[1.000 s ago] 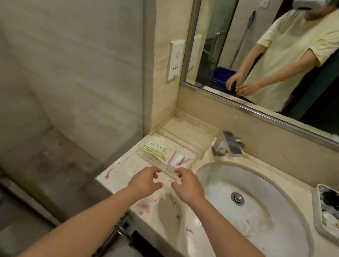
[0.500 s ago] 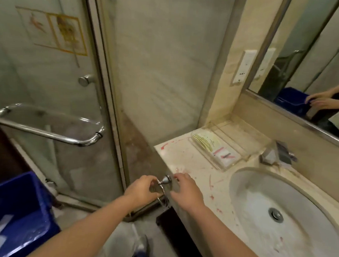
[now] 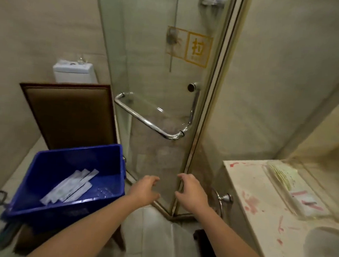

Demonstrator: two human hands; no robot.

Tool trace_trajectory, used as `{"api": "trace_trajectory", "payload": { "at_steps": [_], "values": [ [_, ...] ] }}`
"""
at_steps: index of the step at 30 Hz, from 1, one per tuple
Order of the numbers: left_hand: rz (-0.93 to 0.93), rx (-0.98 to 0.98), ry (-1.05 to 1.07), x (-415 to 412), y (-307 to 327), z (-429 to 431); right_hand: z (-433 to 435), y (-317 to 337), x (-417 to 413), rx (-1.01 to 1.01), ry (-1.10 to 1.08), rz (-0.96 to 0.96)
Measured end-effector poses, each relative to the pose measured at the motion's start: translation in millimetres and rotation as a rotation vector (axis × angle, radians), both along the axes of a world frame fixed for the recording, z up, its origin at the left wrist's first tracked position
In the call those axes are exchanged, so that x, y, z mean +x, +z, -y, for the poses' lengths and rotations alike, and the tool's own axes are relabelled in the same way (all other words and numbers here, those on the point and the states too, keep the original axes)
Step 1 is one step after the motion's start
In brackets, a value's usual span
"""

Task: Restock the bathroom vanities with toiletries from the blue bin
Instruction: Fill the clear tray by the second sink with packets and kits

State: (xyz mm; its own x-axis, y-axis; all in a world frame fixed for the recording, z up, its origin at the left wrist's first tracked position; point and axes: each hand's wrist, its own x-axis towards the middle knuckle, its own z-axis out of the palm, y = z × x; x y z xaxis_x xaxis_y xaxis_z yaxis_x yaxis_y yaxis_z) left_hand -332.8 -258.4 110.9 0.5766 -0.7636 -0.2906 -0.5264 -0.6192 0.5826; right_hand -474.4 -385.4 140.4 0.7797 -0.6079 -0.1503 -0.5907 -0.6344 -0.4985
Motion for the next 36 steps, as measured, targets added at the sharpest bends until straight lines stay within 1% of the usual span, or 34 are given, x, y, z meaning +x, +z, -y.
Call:
{"api": "trace_trajectory", "payload": {
  "at_steps": [3, 6, 9, 12, 16, 22, 28, 36],
  "values": [
    [-0.022, -0.001, 0.072, 24, 4, -37, -24, 1, 36, 0.002, 0.085, -0.001],
    [0.002, 0.025, 0.101, 51, 9, -73, -47, 3, 73, 0.004, 0.152, 0.011],
    [0.006, 0.047, 0.156, 81, 9, -109, -73, 5, 111, 0.046, 0.199, 0.034],
    [-0.005, 0.059, 0.210, 112, 3, -147, -104, 5, 146, 0.089, 0.228, 0.060],
    [-0.033, 0.077, 0.247, 152, -7, -192, -143, -2, 190, 0.100, 0.252, 0.043],
    [-0.021, 0.094, 0.284, 210, -23, -248, -196, -21, 248, 0.095, 0.249, 0.023],
    [-0.044, 0.100, 0.346, 249, -37, -293, -237, -37, 287, 0.109, 0.244, 0.029],
    [-0.081, 0.065, 0.429, 271, -53, -319, -259, -50, 315, 0.072, 0.294, -0.051]
  ]
}}
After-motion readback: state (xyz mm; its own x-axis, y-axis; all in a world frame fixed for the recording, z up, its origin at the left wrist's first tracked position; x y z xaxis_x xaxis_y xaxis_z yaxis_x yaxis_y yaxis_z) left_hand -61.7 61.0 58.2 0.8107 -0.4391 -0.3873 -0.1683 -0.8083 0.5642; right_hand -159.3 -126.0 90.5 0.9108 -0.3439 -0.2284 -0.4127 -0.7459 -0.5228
